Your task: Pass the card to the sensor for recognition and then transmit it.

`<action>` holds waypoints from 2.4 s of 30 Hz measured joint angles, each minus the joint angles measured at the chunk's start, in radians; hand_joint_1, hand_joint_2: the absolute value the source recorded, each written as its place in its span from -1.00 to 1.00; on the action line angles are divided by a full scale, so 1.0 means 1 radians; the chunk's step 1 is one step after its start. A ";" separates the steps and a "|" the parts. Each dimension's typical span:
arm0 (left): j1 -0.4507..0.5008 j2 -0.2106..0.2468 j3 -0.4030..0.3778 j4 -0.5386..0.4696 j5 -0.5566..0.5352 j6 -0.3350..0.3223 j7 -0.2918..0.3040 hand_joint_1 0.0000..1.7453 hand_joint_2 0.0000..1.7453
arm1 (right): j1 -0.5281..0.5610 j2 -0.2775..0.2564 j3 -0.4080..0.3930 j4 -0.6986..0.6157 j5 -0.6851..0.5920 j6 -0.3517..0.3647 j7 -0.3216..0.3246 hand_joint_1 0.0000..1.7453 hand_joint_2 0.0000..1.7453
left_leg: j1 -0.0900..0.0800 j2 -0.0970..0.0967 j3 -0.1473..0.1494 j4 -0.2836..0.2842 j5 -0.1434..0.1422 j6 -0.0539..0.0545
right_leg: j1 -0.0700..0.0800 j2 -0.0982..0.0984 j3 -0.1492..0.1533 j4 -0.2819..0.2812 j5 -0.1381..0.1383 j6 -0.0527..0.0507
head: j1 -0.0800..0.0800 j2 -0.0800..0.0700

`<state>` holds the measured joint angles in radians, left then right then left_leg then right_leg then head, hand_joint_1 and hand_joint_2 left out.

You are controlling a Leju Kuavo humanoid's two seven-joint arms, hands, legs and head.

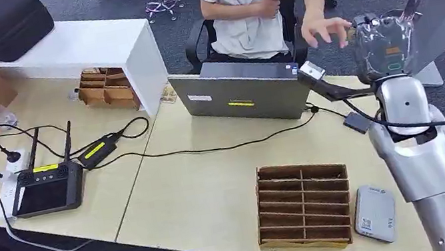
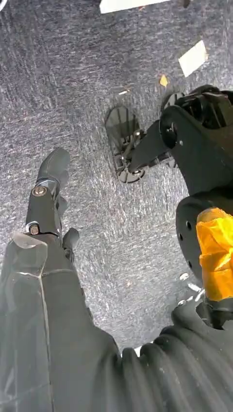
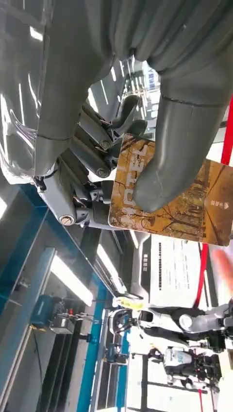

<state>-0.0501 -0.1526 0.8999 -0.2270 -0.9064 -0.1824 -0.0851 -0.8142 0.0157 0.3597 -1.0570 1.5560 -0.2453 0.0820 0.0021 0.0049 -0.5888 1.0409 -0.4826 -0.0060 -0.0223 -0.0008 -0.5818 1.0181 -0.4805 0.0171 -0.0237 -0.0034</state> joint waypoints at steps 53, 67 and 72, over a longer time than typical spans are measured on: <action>0.009 -0.013 0.122 0.004 0.117 0.011 -0.015 -1.00 1.00 | 0.682 -0.172 -0.044 -0.744 -0.176 -0.119 -0.236 -1.00 1.00 | 0.000 -0.001 -0.001 0.000 -0.002 -0.001 | 0.000 -0.001 -0.001 -0.002 -0.002 0.000 | 0.000 0.000; 0.007 -0.019 0.173 0.004 0.143 0.017 -0.043 -1.00 1.00 | 0.751 -0.314 -0.017 -0.783 -0.316 0.126 -0.243 -1.00 1.00 | 0.000 -0.001 -0.001 0.000 -0.003 -0.001 | 0.000 -0.001 -0.001 -0.002 -0.002 0.000 | 0.000 0.000; 0.007 -0.019 0.173 0.004 0.143 0.017 -0.044 -1.00 1.00 | 0.746 -0.344 -0.007 -0.765 -0.334 0.146 -0.242 -1.00 1.00 | 0.000 -0.001 -0.001 0.000 -0.003 -0.001 | 0.000 -0.001 -0.001 -0.002 -0.002 0.000 | 0.000 0.000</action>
<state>-0.0428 -0.1717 1.0731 -0.2232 -0.7633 -0.1652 -0.1293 -0.0685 -0.3280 0.3532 -1.8216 1.2223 -0.0992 -0.1599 0.0021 0.0037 -0.5899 1.0407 -0.4852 -0.0067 -0.0223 -0.0015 -0.5827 1.0164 -0.4823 0.0173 -0.0237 -0.0034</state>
